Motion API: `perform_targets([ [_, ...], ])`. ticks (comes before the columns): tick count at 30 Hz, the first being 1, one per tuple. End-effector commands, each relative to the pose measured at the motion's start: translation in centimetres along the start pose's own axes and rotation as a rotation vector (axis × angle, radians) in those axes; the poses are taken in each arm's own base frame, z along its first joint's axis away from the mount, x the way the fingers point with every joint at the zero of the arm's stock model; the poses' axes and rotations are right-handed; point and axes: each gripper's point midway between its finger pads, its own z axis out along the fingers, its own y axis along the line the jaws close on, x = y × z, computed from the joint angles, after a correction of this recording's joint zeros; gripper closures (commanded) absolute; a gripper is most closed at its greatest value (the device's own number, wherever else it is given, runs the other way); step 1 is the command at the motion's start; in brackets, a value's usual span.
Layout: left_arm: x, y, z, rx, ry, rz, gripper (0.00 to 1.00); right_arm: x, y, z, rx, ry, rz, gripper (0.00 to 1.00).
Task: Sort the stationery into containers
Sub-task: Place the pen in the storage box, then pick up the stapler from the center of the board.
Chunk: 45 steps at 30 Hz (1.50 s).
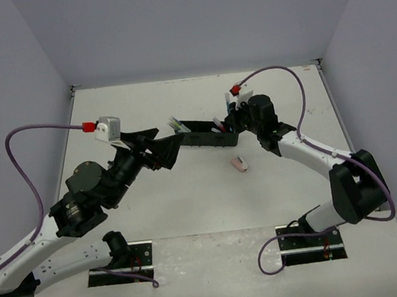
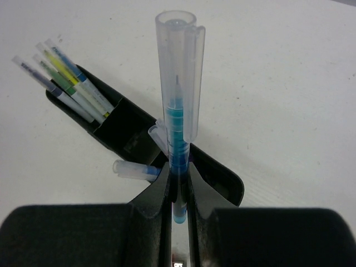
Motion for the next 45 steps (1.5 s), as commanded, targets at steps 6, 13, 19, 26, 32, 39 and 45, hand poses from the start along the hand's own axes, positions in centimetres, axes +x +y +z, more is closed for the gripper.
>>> perform_targets([
  [6,2.1,0.1,-1.6,0.079,0.059,0.051,0.00,-1.9,-0.6,3.4,0.005,-0.053,-0.034,0.98],
  [13,2.9,-0.7,-1.5,0.135,0.081,0.079,0.00,-0.9,-1.2,3.6,0.030,-0.049,-0.031,0.92],
  [19,2.8,0.0,-1.5,0.104,0.073,0.105,0.00,0.0,-1.4,3.7,0.037,-0.030,-0.023,0.76],
  [26,4.1,1.6,-1.1,0.028,0.114,0.138,0.00,0.9,-1.1,2.7,0.025,-0.039,0.014,0.67],
  [32,6.2,3.5,-0.5,-0.070,0.172,0.161,0.00,-1.6,-0.3,-1.0,0.023,-0.113,0.067,0.66],
  [39,10.2,7.1,-0.5,-0.260,0.306,0.182,0.00,-1.1,-0.4,-7.7,0.087,-0.043,0.135,0.55],
  [45,12.4,7.9,-1.3,-0.274,0.370,0.174,0.00,6.5,-0.8,-10.0,0.143,0.291,0.162,0.50],
])
